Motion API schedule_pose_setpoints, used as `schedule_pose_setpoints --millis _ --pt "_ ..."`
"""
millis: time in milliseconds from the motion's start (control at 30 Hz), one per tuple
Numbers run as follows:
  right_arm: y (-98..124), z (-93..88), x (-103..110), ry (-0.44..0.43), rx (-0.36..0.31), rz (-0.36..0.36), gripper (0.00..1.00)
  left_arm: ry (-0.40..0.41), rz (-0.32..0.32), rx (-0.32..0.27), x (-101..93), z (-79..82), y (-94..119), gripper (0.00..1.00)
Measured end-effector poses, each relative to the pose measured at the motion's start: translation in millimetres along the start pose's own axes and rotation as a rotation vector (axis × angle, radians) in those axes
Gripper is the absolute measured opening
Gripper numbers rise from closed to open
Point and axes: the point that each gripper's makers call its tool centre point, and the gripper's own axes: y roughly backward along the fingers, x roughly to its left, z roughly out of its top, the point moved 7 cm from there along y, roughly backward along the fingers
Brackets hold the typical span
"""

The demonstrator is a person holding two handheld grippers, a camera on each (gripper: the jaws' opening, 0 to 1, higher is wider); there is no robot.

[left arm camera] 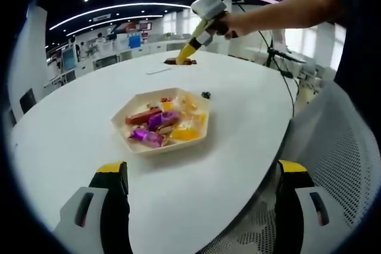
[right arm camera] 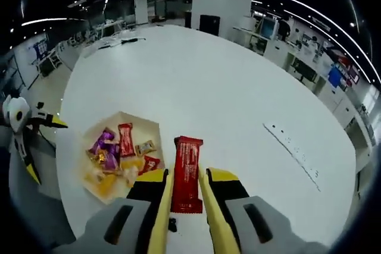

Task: Place the target food into the container with the food tongs after gripping and lifting it, then release it inside without dropping or visibly crushing the food.

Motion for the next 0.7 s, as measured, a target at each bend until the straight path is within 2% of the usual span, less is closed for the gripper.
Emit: schedule_pose_setpoints --millis 200,467,700 --pt "-8 23.0 20 0.011 -0.03 0.044 0.24 -0.01 0.005 0.002 0.3 0.1 0 0.99" --pt "-7 54.4 39 0.052 -0.056 0.071 0.24 -0.025 0.002 -0.005 -1.2 1.8 1 0.98" --pt "0 69.0 59 0.071 -0.062 0.09 0.24 -0.019 0.0 -0.015 -1.0 3.6 1 0.98"
